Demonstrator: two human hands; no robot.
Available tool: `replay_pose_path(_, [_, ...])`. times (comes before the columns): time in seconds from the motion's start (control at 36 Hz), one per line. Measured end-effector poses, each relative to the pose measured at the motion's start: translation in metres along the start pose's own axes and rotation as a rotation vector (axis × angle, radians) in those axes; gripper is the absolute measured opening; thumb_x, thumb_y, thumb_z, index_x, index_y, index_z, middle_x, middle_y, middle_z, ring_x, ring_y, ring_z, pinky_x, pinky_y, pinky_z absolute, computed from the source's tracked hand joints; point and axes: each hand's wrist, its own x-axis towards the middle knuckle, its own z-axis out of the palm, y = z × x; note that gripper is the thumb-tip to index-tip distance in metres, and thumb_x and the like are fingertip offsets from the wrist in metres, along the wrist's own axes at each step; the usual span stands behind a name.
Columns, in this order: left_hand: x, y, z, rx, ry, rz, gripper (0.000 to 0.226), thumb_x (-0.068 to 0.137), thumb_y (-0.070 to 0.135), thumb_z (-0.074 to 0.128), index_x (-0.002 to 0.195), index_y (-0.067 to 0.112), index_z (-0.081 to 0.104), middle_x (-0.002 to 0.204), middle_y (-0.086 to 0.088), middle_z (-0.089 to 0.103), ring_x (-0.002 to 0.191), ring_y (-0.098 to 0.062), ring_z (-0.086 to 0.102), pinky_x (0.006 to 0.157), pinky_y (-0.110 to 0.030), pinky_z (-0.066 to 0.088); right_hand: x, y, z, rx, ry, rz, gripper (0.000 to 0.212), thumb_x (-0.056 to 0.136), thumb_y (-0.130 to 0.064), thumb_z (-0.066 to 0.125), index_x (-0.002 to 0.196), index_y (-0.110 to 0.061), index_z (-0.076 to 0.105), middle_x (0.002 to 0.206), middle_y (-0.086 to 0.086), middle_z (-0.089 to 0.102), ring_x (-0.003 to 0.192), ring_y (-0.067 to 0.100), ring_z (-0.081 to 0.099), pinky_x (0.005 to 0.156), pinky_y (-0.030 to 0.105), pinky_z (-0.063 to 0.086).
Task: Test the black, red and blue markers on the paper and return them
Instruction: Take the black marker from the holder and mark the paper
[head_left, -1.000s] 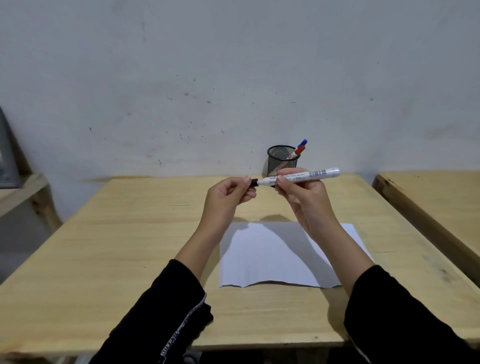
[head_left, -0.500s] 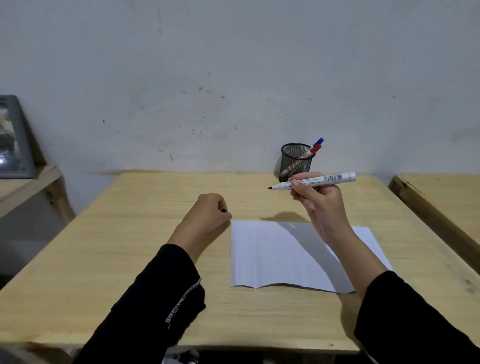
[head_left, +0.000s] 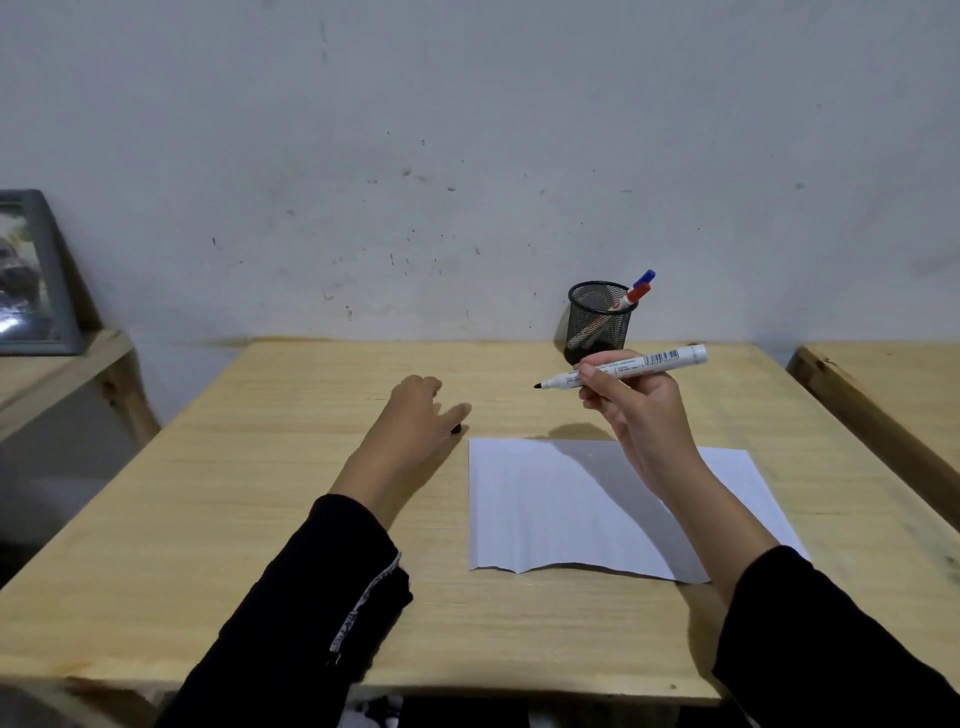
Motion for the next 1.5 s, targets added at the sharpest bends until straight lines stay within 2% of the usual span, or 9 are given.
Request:
replay_pose_path(0.06, [-0.015, -0.001, -0.002, -0.025, 0.093, 0.050, 0.044, 0.090, 0.031, 0.055, 0.123, 0.002, 0.053, 0.118, -0.008, 0.053, 0.111, -0.022, 0.053, 0.084, -0.027, 0.040, 0.000, 0.001, 0.003, 0.014, 0.003, 0.010, 0.008, 0.085, -0.002, 0.060, 0.081, -0.008, 0.061, 0.066, 0.001, 0.064, 0.060, 0.013, 0.059, 0.061, 0.019, 0.051])
replay_pose_path(0.11, [-0.034, -0.002, -0.002, -0.064, 0.130, 0.135, 0.040, 0.090, 0.032, 0.053, 0.124, 0.009, 0.054, 0.114, 0.006, 0.050, 0.110, -0.014, 0.051, 0.087, -0.025, 0.039, 0.001, 0.003, 0.008, 0.031, 0.009, 0.022, 0.008, 0.087, -0.004, 0.059, 0.081, -0.010, 0.060, 0.069, 0.004, 0.065, 0.060, 0.013, 0.062, 0.062, 0.019, 0.053])
replay_pose_path(0.19, [-0.060, -0.005, 0.005, -0.064, 0.002, 0.228, 0.035, 0.088, 0.037, 0.053, 0.118, 0.019, 0.058, 0.113, 0.015, 0.052, 0.104, -0.006, 0.051, 0.088, -0.024, 0.041, 0.006, 0.009, 0.019, 0.062, 0.015, 0.054, 0.009, 0.087, -0.004, 0.060, 0.080, -0.010, 0.058, 0.080, 0.009, 0.065, 0.064, 0.013, 0.064, 0.064, 0.019, 0.054])
replay_pose_path(0.39, [-0.077, -0.015, 0.017, 0.019, -0.191, 0.268, 0.045, 0.089, 0.046, 0.050, 0.127, 0.022, 0.054, 0.141, 0.010, 0.045, 0.129, -0.005, 0.039, 0.104, -0.026, 0.035, 0.014, 0.043, 0.054, -0.195, 0.034, 0.147, 0.024, 0.075, -0.003, 0.071, 0.087, -0.007, 0.051, 0.070, 0.004, 0.059, 0.058, 0.012, 0.057, 0.062, 0.021, 0.051])
replay_pose_path(0.61, [-0.082, -0.018, 0.020, 0.079, -0.187, 0.287, 0.051, 0.091, 0.046, 0.046, 0.136, 0.022, 0.045, 0.152, 0.011, 0.032, 0.138, -0.001, 0.027, 0.101, -0.016, 0.025, 0.012, 0.075, 0.070, -0.035, 0.179, 0.327, 0.020, 0.075, 0.005, 0.060, 0.082, -0.008, 0.046, 0.060, 0.004, 0.048, 0.044, 0.006, 0.047, 0.050, 0.022, 0.039])
replay_pose_path(1.03, [-0.085, -0.017, 0.021, 0.124, -0.215, 0.282, 0.053, 0.094, 0.044, 0.041, 0.142, 0.021, 0.036, 0.155, 0.010, 0.024, 0.141, -0.002, 0.020, 0.102, -0.012, 0.017, 0.013, 0.086, 0.067, -0.237, 0.133, 0.271, 0.022, 0.075, -0.003, 0.065, 0.075, -0.011, 0.044, 0.078, 0.012, 0.050, 0.073, 0.023, 0.053, 0.077, 0.041, 0.055])
replay_pose_path(1.28, [-0.085, -0.017, 0.021, 0.118, -0.223, 0.269, 0.054, 0.094, 0.044, 0.042, 0.143, 0.021, 0.034, 0.155, 0.010, 0.024, 0.141, -0.002, 0.020, 0.102, -0.013, 0.017, 0.011, 0.083, 0.068, -0.362, 0.104, 0.225, 0.020, 0.077, -0.006, 0.064, 0.079, -0.010, 0.045, 0.081, 0.013, 0.051, 0.074, 0.021, 0.053, 0.070, 0.033, 0.052])
replay_pose_path(1.42, [-0.084, -0.017, 0.021, 0.120, -0.218, 0.287, 0.053, 0.094, 0.043, 0.042, 0.142, 0.020, 0.036, 0.155, 0.009, 0.025, 0.140, -0.003, 0.021, 0.100, -0.011, 0.017, 0.011, 0.080, 0.070, -0.367, 0.082, 0.205, 0.015, 0.077, -0.002, 0.060, 0.082, -0.008, 0.047, 0.079, 0.012, 0.050, 0.070, 0.020, 0.051, 0.053, 0.017, 0.047])
replay_pose_path(1.5, [-0.084, -0.017, 0.021, 0.112, -0.217, 0.294, 0.053, 0.094, 0.042, 0.042, 0.142, 0.020, 0.035, 0.155, 0.009, 0.025, 0.141, -0.003, 0.020, 0.100, -0.011, 0.018, 0.010, 0.080, 0.070, -0.359, 0.074, 0.209, 0.016, 0.076, -0.001, 0.060, 0.081, -0.008, 0.047, 0.077, 0.011, 0.048, 0.069, 0.020, 0.049, 0.059, 0.024, 0.048])
